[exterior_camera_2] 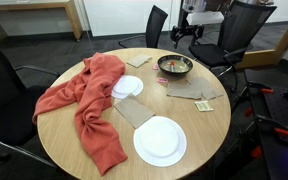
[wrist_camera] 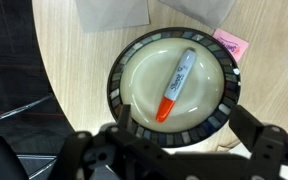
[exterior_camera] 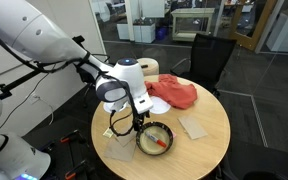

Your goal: Remove the marker from the bowl and put it on the table.

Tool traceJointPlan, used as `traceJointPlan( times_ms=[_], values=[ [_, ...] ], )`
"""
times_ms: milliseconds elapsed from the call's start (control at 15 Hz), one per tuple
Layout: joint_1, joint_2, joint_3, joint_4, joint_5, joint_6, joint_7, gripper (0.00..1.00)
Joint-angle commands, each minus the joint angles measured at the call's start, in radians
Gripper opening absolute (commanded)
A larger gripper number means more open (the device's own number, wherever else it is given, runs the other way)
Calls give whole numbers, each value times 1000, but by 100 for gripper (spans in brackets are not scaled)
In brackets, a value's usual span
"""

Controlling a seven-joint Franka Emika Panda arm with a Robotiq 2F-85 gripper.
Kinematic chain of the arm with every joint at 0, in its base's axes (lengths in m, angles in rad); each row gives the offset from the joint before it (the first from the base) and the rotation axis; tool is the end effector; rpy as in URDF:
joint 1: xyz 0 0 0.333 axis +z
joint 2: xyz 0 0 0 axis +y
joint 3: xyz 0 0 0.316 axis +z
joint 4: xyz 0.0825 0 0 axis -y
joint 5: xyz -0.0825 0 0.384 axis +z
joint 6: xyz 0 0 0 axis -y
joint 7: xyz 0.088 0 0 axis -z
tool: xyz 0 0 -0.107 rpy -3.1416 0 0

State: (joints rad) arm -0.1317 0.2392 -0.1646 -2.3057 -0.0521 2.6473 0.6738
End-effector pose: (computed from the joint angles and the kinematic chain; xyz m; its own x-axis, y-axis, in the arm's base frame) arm 0.5145 -0.1563 0.2534 0.6016 -0.7893 0.1228 -0.7945 -0.6072 -0.0109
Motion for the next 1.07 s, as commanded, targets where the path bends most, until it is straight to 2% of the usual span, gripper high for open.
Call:
traceJointPlan(
  times_ms=[0, 533, 1000],
  values=[
    [21, 54, -25, 39, 57, 12, 19, 100],
    [35, 178, -46, 108, 155, 44, 39, 100],
    [60, 284, -78, 170, 168, 82, 110, 100]
  ],
)
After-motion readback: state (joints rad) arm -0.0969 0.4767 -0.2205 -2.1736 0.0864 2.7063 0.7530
